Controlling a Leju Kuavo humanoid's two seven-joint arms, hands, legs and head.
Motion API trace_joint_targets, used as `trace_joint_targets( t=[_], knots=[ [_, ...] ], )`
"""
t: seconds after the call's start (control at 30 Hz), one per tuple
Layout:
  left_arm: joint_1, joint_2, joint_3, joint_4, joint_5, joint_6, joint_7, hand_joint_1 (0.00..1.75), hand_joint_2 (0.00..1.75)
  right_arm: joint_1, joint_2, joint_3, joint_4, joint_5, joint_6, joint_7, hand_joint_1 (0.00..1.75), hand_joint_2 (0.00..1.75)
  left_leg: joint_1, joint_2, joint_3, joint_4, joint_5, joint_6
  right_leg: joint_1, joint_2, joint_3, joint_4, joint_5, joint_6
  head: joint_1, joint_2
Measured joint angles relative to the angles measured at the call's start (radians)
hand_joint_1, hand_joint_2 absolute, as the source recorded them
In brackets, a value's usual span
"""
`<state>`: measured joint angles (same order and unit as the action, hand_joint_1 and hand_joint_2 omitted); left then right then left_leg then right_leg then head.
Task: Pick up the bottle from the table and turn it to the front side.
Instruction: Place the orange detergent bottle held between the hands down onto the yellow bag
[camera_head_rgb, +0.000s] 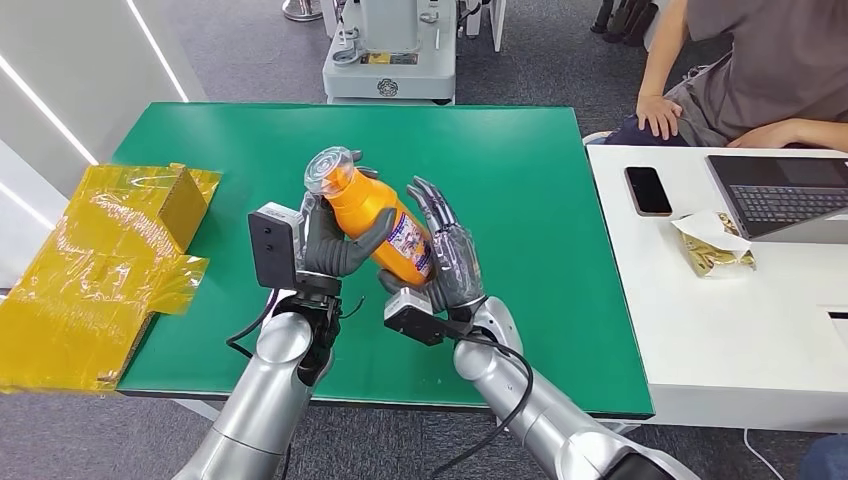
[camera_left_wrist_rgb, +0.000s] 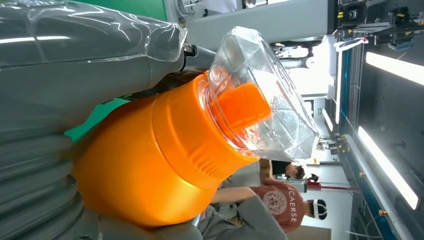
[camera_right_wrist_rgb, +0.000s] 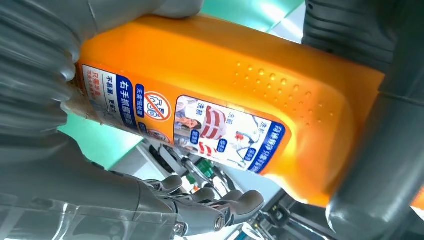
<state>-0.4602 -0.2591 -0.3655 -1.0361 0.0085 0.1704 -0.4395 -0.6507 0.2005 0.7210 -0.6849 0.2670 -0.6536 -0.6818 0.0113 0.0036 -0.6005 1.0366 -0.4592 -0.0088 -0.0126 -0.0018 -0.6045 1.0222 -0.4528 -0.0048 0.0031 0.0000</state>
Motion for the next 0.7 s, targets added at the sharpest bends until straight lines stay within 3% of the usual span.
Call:
trace_joint_targets(
  t=[0.5,0.6,0.7],
  knots=[
    [0.026,0.009,0.000,-0.005,-0.003,0.028,-0.003,1.75,1.75,0.120,-0.039,-0.006,-0.185,-0.022,-0.019,0.120,0.00,1.75,0.000,0.000,0.000,0.000,0.000,0.000,0.000,0.000,0.000,0.000,0.000,0.000,0.000,0.000],
    [0.030,0.016,0.002,-0.006,-0.004,0.035,-0.003,1.75,1.75,0.133,-0.049,-0.015,-0.223,-0.036,-0.023,0.109,0.00,1.75,0.000,0.000,0.000,0.000,0.000,0.000,0.000,0.000,0.000,0.000,0.000,0.000,0.000,0.000],
    [0.036,0.024,0.003,-0.006,-0.003,0.037,-0.003,1.75,1.75,0.160,-0.056,-0.036,-0.293,-0.060,-0.028,0.044,0.00,1.75,0.000,0.000,0.000,0.000,0.000,0.000,0.000,0.000,0.000,0.000,0.000,0.000,0.000,0.000]
  ],
)
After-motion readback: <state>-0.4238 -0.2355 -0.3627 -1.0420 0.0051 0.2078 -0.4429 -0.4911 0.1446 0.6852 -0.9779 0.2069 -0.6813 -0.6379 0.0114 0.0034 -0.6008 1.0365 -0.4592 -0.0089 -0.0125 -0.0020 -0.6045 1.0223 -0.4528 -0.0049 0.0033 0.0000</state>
